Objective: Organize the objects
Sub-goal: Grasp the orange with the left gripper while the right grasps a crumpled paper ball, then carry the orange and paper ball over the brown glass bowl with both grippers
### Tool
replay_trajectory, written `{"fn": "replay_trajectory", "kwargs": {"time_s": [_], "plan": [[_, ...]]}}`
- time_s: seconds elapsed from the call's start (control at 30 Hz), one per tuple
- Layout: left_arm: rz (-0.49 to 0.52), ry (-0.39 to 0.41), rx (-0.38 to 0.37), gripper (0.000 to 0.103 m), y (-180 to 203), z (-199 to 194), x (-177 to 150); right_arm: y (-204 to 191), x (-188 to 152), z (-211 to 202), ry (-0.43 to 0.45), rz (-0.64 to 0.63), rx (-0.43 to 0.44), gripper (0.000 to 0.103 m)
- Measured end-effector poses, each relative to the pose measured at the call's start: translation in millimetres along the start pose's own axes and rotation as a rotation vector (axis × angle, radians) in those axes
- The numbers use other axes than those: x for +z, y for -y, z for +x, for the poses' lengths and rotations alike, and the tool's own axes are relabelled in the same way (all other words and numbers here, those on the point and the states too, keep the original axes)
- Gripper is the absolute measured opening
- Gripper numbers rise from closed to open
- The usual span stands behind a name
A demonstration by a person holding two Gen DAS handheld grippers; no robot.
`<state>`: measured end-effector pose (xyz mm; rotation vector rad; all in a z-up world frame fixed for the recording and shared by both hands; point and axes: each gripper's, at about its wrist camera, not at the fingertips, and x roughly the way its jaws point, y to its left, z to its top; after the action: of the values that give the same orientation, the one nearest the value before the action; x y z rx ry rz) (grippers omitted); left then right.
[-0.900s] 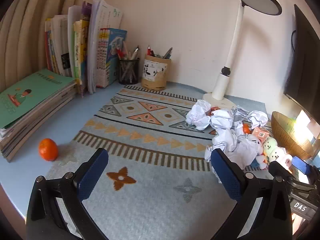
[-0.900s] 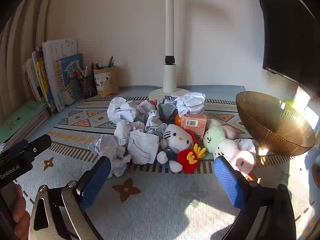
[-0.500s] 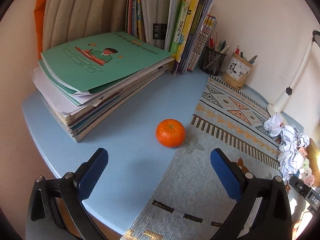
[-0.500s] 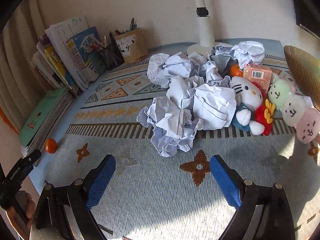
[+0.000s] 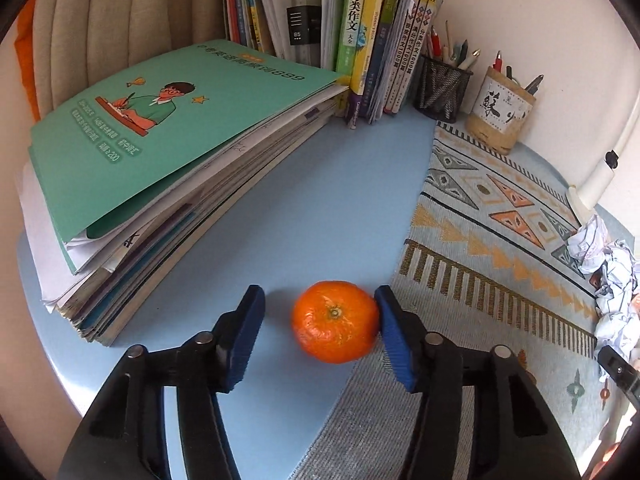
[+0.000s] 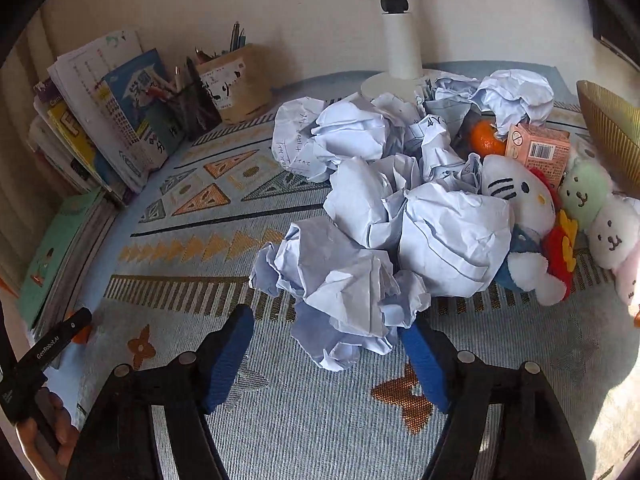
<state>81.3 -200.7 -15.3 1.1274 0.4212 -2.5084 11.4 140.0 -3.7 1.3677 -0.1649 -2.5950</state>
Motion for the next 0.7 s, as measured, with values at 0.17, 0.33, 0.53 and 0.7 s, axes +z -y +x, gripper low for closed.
{"fn": "replay_trajectory", "kwargs": {"time_s": [0.17, 0.33, 0.53, 0.7], "plan": [[0.013, 0.028, -0.023, 0.037, 7.4, -9.0, 0.3, 3.0, -3.4, -10.7, 0.044, -0.005, 0.069, 0.036], [0.062, 0.058, -0.096, 0.037, 40.7, -35.5, -13.4, 10.0, -21.7, -46.2, 0.091, -0.041, 0.126, 0.024], [0.175, 0.058, -0.311, 0.037, 111.8, -62.3, -41.1, 52.0, -46.4, -99.6, 0.18, -0.061, 0.031, 0.025], [0.273, 0.048, -0.387, 0.037, 172.4, -67.8, -62.9, 95.7, -66.4, -122.9, 0.225, -0.007, -0.059, 0.025]]}}
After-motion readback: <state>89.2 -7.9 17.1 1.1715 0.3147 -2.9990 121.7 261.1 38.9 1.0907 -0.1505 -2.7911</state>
